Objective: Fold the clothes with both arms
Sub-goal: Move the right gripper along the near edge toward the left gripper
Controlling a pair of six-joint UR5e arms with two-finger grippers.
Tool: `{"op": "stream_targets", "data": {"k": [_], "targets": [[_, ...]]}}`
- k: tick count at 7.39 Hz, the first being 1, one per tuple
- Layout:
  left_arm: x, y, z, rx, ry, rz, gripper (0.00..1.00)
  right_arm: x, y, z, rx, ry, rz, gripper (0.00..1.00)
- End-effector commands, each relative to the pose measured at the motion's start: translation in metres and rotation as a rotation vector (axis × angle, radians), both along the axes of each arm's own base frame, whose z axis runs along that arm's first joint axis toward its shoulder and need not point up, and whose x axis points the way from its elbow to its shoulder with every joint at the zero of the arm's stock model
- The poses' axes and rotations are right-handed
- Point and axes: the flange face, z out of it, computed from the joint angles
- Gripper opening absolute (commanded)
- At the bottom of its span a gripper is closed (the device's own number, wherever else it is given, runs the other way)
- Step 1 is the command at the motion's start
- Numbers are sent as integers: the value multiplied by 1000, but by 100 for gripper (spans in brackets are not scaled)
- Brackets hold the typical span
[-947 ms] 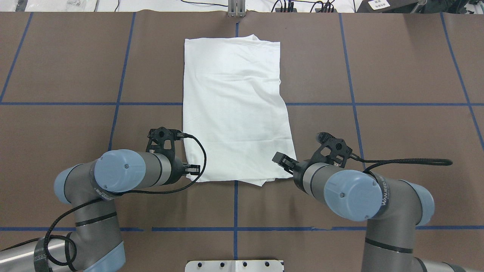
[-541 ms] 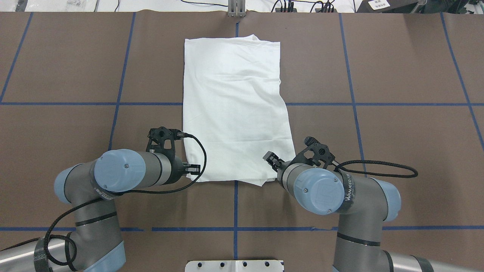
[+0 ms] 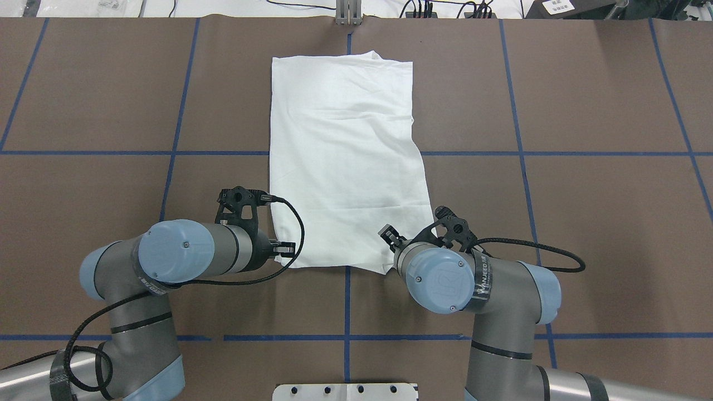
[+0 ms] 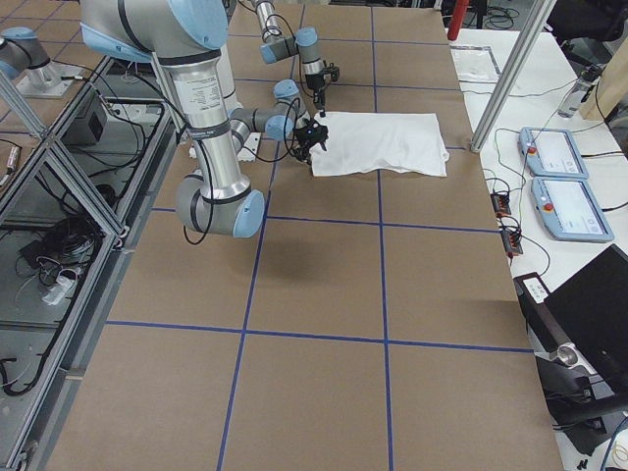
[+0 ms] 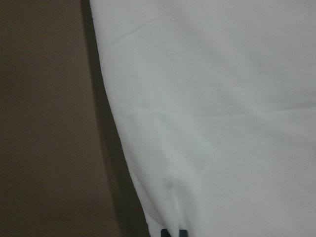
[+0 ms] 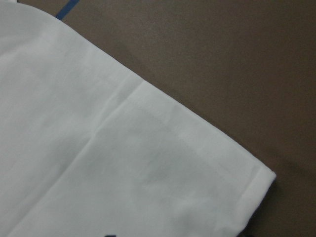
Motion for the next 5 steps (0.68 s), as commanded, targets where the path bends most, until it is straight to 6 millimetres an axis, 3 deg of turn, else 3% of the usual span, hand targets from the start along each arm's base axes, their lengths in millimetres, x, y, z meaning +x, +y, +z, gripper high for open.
{"op": "stream_targets", "data": {"k": [1,2,3,4,5], "targets": [[-3,1,-4,5,9,0,0,-9,-2,-4,-7,11,3,85],[-3,1,-3,4,7,0,0,-9,-2,-8,-14,31,2,85],[-3,1,-3,3,8,0,0,-9,-2,-13,-14,33,2,74],[-3,1,-3,4,7,0,0,-10,-2,-14,-15,29,5,38],[-3,1,-3,4,7,0,0,-10,-2,-13,-20,28,12,32]]}}
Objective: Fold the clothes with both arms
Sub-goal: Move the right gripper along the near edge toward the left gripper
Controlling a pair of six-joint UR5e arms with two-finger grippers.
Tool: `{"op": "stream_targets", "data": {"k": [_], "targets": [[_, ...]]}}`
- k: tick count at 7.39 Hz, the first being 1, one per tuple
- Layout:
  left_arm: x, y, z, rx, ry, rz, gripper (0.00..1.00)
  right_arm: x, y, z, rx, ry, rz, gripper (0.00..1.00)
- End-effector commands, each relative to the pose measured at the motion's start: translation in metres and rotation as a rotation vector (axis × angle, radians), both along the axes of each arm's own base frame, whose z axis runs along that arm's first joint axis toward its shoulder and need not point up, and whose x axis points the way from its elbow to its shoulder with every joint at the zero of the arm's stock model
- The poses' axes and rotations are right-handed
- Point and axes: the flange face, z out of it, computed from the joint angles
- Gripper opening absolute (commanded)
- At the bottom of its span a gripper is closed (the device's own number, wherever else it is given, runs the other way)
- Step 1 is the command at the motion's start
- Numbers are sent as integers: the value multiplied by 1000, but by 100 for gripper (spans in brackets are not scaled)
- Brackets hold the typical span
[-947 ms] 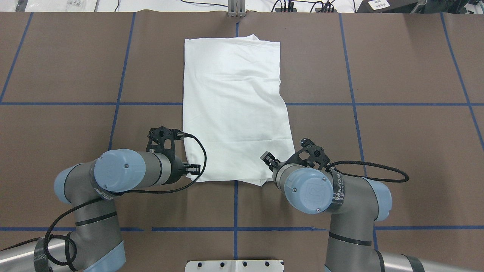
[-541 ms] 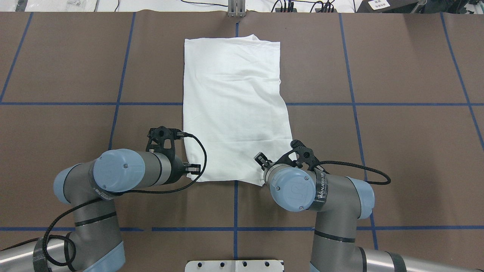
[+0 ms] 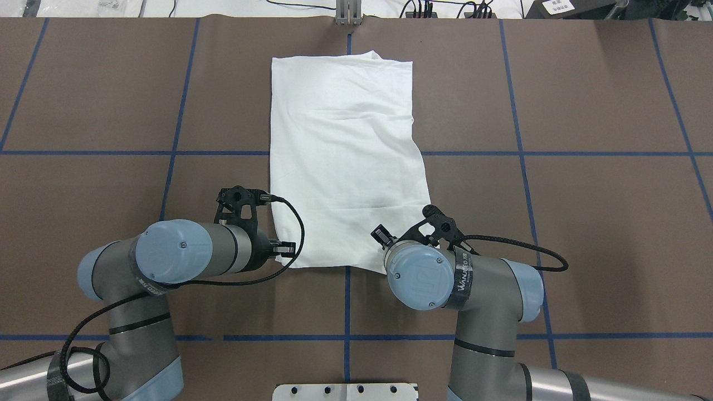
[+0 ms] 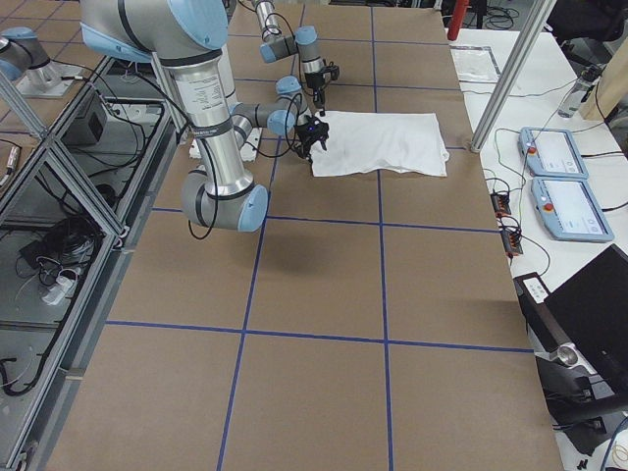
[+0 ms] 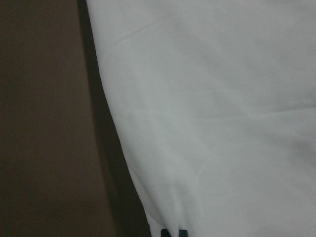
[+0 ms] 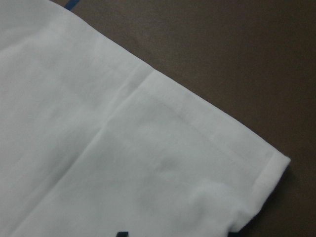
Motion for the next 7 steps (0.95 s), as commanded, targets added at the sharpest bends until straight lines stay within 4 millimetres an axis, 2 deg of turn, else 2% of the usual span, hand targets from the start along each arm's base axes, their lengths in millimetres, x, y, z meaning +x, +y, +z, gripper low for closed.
{"op": "stream_targets", "data": {"k": [1,3,4,5,6,7], "targets": [[0,0,0,0,0,0,0,-1,1,0,-4,2,4,35],[0,0,0,0,0,0,0,-1,1,-4,-5,6,0,45],[0,0,0,0,0,0,0,2,2,-9,-1,3,-5,55],[0,0,-1,1,1,0,0,2,3,-6,-5,28,-10,73],[0,0,1,-2,-1,0,0,0,6,-5,-9,33,-17,83],[0,0,2,-2,-3,0,0,-4,13,-3,-9,36,-27,84]]}}
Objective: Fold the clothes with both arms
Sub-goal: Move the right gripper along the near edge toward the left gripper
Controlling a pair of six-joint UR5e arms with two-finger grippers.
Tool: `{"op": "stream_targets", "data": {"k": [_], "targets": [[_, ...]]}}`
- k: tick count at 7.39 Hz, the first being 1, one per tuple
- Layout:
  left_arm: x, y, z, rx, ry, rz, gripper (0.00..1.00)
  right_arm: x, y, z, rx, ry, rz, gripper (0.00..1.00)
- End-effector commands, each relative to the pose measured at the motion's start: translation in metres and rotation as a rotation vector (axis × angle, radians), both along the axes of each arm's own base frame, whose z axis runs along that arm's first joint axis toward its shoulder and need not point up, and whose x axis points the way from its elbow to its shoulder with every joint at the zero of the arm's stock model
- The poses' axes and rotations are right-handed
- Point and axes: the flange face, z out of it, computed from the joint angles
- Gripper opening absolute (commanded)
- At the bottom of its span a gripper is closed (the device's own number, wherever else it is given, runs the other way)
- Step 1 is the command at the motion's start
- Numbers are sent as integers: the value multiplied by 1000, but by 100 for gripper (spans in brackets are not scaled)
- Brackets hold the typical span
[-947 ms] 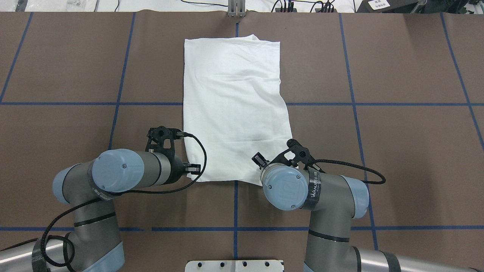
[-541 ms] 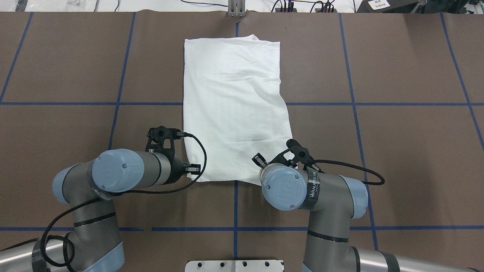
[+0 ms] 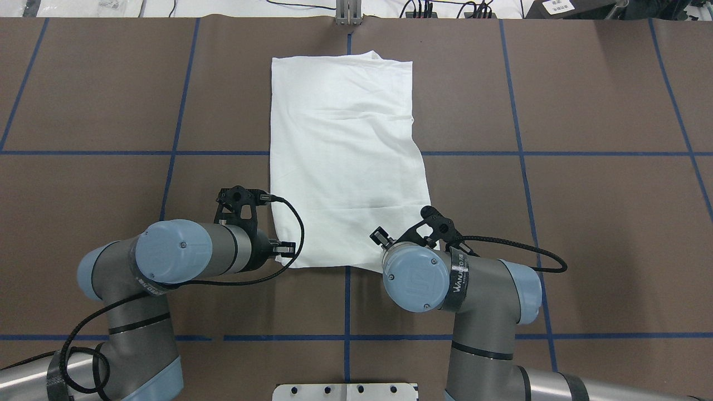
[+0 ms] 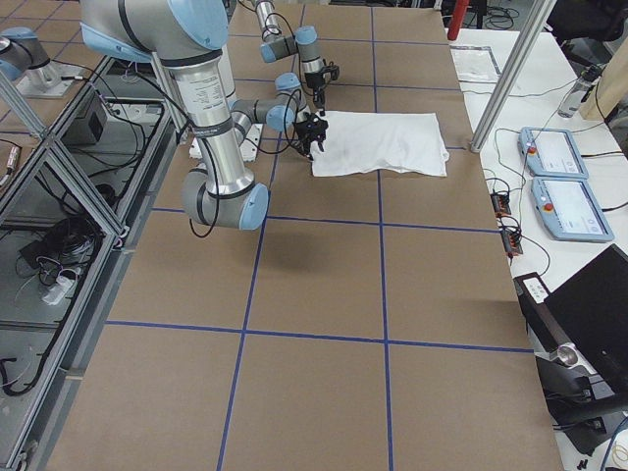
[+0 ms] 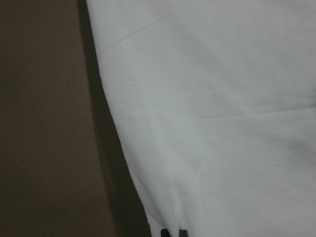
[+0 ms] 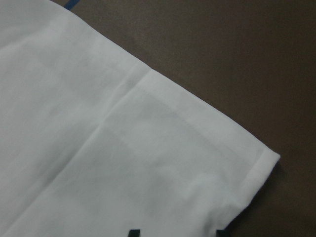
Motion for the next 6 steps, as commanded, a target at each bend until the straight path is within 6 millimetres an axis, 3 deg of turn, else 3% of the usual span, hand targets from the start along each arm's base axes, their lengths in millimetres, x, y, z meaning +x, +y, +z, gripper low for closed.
{"op": "stream_targets", "data": {"k": [1,4,6], "targets": [[-1,0,1,-1,-2,0,0,-6,9,1,-2,7,-16,84],[-5,2,0,-1,5,-3,0,-15,7,-10,-1,-2,-14,81],[-5,2,-1,0,6,-3,0,-18,6,-4,-3,10,-14,79]]}}
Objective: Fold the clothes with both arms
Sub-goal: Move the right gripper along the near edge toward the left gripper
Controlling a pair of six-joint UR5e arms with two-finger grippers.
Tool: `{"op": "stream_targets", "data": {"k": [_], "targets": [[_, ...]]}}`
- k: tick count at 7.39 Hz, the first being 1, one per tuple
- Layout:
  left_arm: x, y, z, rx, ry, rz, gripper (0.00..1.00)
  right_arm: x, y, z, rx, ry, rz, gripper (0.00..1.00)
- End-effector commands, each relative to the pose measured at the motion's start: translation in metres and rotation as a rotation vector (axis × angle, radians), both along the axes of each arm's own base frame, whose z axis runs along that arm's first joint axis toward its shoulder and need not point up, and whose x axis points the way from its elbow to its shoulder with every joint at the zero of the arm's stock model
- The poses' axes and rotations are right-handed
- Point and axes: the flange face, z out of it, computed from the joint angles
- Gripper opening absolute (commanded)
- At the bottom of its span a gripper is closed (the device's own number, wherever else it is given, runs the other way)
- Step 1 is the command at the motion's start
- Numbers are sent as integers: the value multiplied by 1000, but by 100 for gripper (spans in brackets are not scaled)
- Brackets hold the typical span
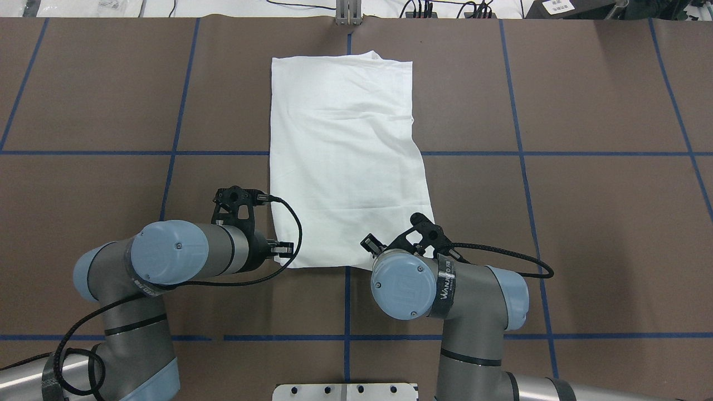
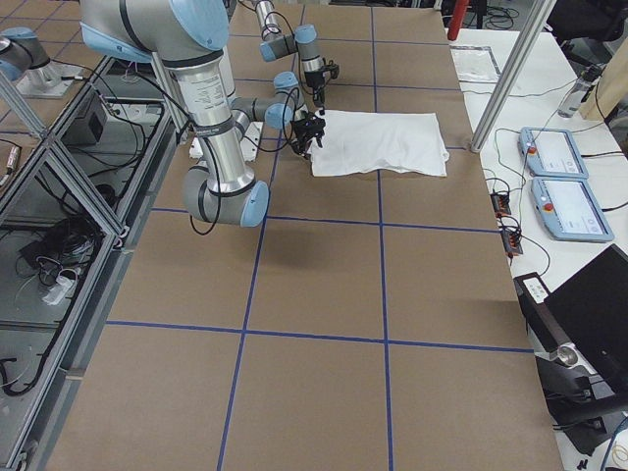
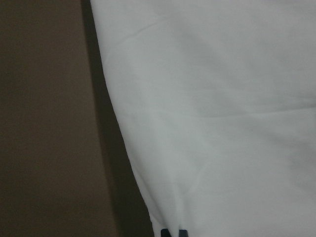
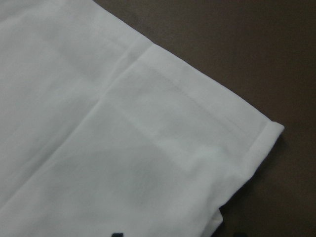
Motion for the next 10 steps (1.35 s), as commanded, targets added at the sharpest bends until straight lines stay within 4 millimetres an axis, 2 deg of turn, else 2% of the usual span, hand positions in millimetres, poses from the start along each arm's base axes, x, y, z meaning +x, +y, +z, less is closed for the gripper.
{"op": "stream_targets", "data": {"k": [1,2,3,4,5,6,8,9,10], "targets": [[-1,0,-1,1,2,0,0,-5,-2,7,-2,18,-2,79],[-1,0,-1,1,2,0,0,-5,-2,7,-2,18,-2,79],[-1,0,0,0,1,0,0,-5,-2,6,-1,17,-2,75],[-1,0,1,0,-1,0,0,-6,-2,-2,-4,1,5,38],[-1,0,-1,1,2,0,0,-6,-4,-4,-4,-3,14,6],[-1,0,-1,1,2,0,0,-6,-4,-4,-2,-3,17,0],[-1,0,-3,2,5,0,0,-6,-4,-4,-12,-5,29,0],[-2,1,-7,6,12,4,0,-1,-9,-6,-13,-1,38,0],[-9,5,-16,14,27,15,0,13,-8,-18,-14,9,40,0]]}}
